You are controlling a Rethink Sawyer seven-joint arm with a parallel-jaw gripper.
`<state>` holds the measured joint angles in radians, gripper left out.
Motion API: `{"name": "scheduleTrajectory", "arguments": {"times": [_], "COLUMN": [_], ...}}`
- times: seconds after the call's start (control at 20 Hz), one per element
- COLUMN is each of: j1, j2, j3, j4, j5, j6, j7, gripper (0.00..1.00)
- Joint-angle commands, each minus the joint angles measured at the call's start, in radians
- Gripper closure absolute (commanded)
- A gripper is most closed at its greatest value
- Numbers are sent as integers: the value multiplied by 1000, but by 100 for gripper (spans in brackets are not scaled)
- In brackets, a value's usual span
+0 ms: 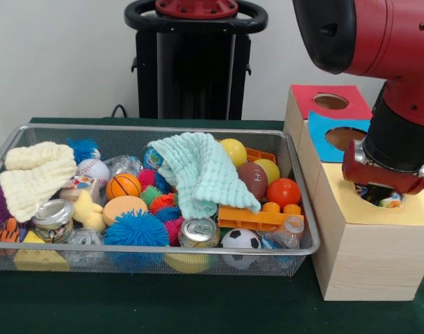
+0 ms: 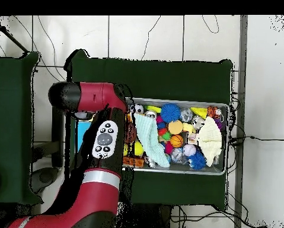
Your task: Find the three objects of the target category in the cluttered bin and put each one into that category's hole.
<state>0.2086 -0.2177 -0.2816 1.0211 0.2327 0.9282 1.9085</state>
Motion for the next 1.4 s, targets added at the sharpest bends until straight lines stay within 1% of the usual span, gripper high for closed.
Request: {"name": "scheduleTrajectory", "arguments": {"times": [0.05,0.45,0.95,1.1,1.2,1.4], "j1": [-34,-55,-69,-68,-70,-81], "j2": [114,135,110,97,79,76], "j3": [102,132,158,155,162,174], "j4": [92,69,85,85,106,107], "j5": [-11,4,16,16,19,21], "j6": [-63,-67,-48,-27,-34,-25], "j7": [140,104,86,89,91,85], "gripper": [100,100,100,100,100,100]}}
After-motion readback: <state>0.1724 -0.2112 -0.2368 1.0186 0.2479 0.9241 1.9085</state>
